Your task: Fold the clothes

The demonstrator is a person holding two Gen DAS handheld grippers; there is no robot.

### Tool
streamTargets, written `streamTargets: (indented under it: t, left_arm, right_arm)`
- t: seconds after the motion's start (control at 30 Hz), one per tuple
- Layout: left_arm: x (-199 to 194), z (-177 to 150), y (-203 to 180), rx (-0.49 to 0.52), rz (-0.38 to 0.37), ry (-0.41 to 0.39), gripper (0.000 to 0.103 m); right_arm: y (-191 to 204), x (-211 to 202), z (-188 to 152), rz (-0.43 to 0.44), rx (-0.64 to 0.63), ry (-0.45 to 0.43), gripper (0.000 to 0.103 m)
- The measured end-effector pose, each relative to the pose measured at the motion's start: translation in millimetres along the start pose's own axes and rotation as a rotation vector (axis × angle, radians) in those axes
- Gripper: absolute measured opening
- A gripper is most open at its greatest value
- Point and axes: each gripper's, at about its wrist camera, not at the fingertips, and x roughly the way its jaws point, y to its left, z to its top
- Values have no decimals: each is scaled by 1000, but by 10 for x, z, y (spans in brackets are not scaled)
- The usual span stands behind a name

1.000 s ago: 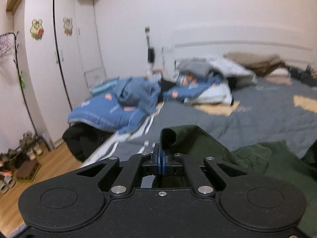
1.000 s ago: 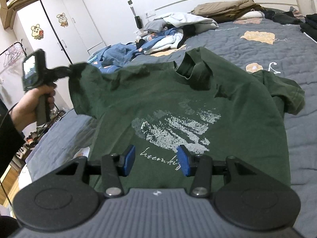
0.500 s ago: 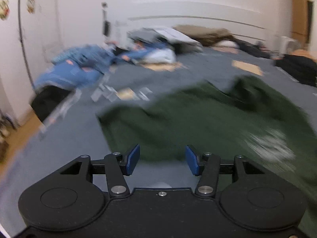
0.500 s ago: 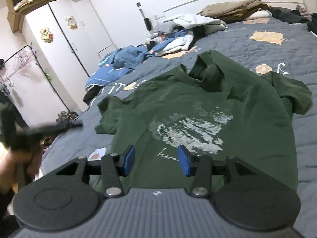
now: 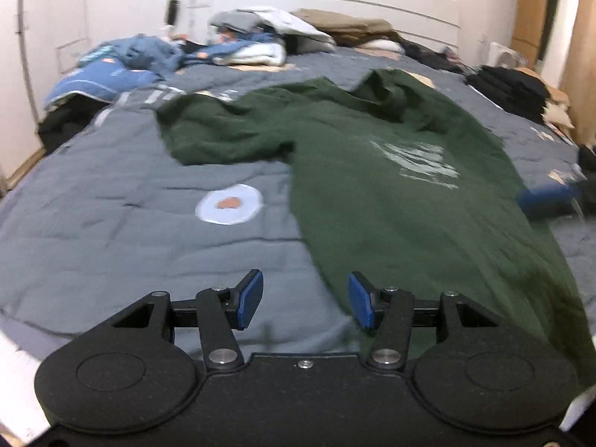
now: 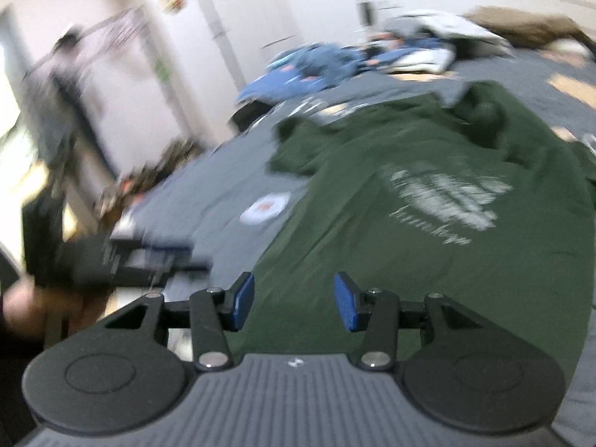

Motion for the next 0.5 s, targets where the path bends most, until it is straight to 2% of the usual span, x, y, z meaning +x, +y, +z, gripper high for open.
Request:
streamTargets:
  t: [0.1, 0.2, 0.37, 0.5]
  left_arm:
    - [-54, 6, 83, -59, -11, 0, 51]
    - [-54, -4, 42, -49, -17, 4, 51]
    - [-40, -24, -24, -29, -24, 6, 53]
    - [-52, -38, -49, -17, -34, 4, 54]
  right_arm:
    - [333, 71, -170, 33, -113, 56, 48]
    - [636, 157, -349, 55, -206, 106, 50]
    - [1036, 335, -667, 25, -401, 182, 54]
    - [1187, 437, -858, 5, -524, 232, 56]
